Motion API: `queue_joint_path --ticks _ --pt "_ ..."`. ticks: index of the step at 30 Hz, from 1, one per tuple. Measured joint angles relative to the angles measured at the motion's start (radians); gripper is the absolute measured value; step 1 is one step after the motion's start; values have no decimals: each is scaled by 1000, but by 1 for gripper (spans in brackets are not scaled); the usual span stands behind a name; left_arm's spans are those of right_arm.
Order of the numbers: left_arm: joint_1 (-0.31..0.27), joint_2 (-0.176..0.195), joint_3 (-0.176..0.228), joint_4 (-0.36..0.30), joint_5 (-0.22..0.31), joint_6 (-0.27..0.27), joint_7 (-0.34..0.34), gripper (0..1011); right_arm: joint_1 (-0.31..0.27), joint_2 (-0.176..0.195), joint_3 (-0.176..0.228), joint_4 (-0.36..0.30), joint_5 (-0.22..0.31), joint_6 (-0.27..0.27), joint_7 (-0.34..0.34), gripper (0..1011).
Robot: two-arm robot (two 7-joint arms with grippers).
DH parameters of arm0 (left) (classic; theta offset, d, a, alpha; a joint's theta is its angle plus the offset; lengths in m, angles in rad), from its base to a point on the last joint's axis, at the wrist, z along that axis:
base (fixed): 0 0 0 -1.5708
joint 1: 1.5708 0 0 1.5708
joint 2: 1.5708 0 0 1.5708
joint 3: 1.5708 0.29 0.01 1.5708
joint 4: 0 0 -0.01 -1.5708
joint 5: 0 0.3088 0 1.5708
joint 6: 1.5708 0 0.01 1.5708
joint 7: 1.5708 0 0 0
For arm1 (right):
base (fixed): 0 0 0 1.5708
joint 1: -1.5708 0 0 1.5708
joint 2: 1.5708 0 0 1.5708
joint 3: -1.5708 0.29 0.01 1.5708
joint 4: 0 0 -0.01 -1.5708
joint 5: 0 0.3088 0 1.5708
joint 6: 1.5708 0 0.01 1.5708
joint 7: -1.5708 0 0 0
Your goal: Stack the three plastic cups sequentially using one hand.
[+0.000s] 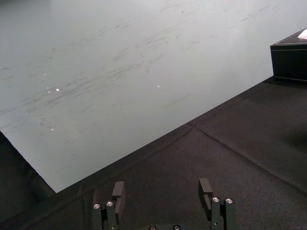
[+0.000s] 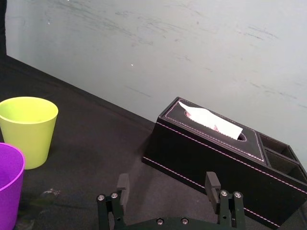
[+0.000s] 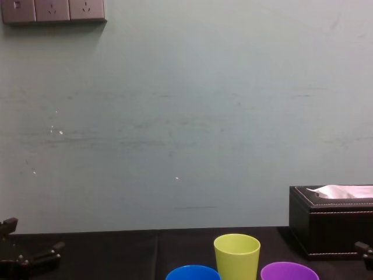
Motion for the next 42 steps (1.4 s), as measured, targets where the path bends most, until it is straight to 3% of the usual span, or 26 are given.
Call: queue_joint_path --ticks 13,20,26,34,37,42 --pt "0 0 0 0 0 0 0 1000 -7 0 6 -8 1 -2 0 1003" --pt "0 0 0 0 0 0 0 1000 -59 11 46 -100 16 13 6 1003" --pt "0 0 0 0 0 0 0 1000 -125 33 86 -225 54 120 2 1003" --pt "0 0 0 0 0 0 0 1000 -229 60 140 -365 187 338 57 1003" --pt "0 0 0 0 0 0 0 1000 -251 59 147 -396 232 398 88 1003" --pt "0 0 0 0 0 0 0 1000 -249 40 128 -413 254 465 129 1003"
